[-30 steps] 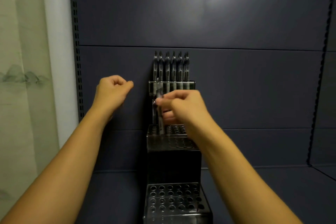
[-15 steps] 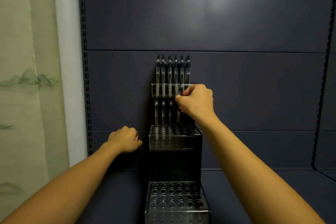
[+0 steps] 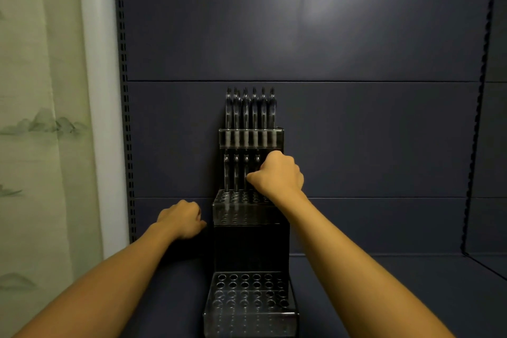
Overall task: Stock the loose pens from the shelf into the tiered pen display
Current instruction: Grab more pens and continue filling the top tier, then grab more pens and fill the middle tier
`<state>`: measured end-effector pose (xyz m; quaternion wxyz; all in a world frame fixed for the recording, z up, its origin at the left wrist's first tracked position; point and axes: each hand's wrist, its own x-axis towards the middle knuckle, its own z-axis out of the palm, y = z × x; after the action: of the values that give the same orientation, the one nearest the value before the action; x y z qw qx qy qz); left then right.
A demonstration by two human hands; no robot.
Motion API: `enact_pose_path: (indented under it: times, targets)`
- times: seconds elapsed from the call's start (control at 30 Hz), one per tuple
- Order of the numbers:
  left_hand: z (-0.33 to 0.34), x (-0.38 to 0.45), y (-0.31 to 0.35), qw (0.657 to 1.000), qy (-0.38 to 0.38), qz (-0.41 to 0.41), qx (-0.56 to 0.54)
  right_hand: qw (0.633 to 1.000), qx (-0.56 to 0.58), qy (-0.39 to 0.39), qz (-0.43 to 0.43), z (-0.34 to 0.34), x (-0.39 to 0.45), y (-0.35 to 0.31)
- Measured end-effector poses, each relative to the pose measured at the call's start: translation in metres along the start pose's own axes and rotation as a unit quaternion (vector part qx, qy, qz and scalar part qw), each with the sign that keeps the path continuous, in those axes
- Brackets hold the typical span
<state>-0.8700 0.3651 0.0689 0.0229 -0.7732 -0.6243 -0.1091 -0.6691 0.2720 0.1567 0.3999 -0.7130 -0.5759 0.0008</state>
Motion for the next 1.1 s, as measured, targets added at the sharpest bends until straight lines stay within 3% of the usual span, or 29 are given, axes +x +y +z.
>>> enact_pose_path:
  times: [0.33,0.57,0.83,1.1]
  targets:
    - [0.002,-0.042,0.009,1.0,0.022,-0.012,0.017,0.999,0.011,-0.023,-0.031,-0.006,-0.018,0.007]
    - [-0.024,-0.082,0.005,0.998,0.049,-0.004,0.028,0.998,0.002,0.006,-0.067,-0.033,-0.049,0.023]
    - [-0.016,-0.149,0.003,0.999,0.022,0.017,0.044,0.996,0.037,0.054,-0.068,-0.028,-0.125,0.055]
    - [-0.017,-0.186,0.029,0.997,0.022,0.061,0.031,0.981,-0.159,-0.018,-0.107,-0.057,-0.171,0.096]
